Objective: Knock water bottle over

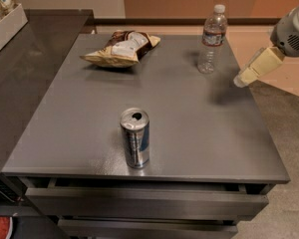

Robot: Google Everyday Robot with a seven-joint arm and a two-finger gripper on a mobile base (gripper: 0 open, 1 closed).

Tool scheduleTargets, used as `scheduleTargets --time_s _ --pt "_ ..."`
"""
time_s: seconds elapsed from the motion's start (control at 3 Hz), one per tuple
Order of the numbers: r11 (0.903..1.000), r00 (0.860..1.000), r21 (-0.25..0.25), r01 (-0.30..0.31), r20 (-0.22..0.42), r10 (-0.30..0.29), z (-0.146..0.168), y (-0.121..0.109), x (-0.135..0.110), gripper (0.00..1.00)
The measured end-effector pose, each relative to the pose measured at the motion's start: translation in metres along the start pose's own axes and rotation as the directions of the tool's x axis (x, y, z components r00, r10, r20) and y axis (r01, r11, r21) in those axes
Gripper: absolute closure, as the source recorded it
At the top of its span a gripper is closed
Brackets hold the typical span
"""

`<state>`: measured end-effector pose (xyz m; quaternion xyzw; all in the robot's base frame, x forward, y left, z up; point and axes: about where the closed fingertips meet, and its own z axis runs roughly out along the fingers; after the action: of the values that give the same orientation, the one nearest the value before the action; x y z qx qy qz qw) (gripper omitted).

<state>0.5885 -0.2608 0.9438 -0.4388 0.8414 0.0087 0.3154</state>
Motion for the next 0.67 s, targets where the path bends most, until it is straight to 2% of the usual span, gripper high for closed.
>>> scheduleTargets --time_s 0.33,0.67 --pt "0.9988 0.996 0.005 -0.049 0.078 0.049 0.013 -0.022 -0.008 0.00" --pt "0.9972 0.989 0.002 -0.074 0.126 0.073 0.023 -0.034 -0.015 0.00"
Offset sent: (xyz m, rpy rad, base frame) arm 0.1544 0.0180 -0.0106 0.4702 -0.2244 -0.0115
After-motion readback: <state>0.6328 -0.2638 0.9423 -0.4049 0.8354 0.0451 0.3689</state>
